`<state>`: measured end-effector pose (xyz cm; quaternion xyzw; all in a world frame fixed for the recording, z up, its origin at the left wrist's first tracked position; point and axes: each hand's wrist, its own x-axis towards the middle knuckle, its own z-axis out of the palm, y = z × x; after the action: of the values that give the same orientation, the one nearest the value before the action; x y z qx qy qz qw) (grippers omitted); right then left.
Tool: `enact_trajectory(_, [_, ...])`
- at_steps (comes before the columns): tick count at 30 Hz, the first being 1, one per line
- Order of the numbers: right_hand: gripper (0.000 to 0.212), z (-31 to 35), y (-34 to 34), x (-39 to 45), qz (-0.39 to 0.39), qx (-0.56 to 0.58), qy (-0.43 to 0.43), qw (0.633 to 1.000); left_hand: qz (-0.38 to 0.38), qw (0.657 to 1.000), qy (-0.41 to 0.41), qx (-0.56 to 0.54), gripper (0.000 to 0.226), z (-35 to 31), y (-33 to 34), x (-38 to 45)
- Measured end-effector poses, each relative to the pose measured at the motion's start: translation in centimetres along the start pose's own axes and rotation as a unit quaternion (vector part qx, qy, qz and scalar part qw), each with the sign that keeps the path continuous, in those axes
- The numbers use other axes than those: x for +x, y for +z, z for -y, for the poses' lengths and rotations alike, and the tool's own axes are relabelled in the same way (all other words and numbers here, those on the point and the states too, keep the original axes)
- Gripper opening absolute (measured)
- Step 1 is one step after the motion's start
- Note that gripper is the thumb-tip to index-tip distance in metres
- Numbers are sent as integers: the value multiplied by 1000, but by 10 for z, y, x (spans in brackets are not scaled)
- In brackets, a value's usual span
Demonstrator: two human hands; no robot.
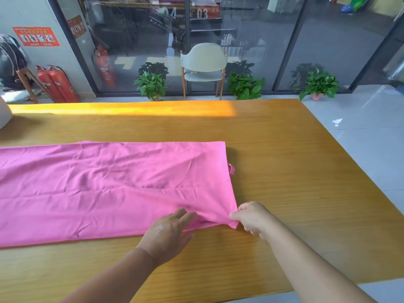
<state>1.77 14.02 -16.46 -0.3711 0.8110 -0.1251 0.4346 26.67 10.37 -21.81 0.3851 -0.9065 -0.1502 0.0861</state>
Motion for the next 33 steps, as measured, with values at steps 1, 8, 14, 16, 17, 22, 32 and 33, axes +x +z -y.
enact_trajectory(1, [18, -2, -2, 1, 6, -19, 4, 1000, -15, 1000, 4, 13, 24, 1, 1, 1])
enact_trajectory(8, [26, 0, -1, 12, -42, -5, 15, 999, -70, 993, 65, 65, 16, 6, 6, 7])
enact_trajectory(14, [14, 5, 0, -2, 44, 7, 65, 997, -87, 996, 30, 7, 18, 6, 7, 6])
enact_trajectory(16, [6, 4, 2, 0, 34, 25, 61, 997, -98, 995, 13, 18, 20, 4, 4, 8])
enact_trajectory(17, [3, 4, 2, 0, 28, 42, 57, 997, -103, 994, -3, 33, 21, 2, 0, 9])
enact_trajectory(22, [25, 9, -3, 2, 1, 127, 30, 991, -88, 995, 18, -30, 21, 4, -8, 11])
enact_trajectory(32, [26, 13, -11, -9, 36, 100, -71, 992, -42, 995, 61, -60, 12, 0, -12, 4])
enact_trajectory(33, [21, 10, -11, -10, 60, 103, -67, 991, -41, 995, 63, -58, 11, -1, -12, 3])
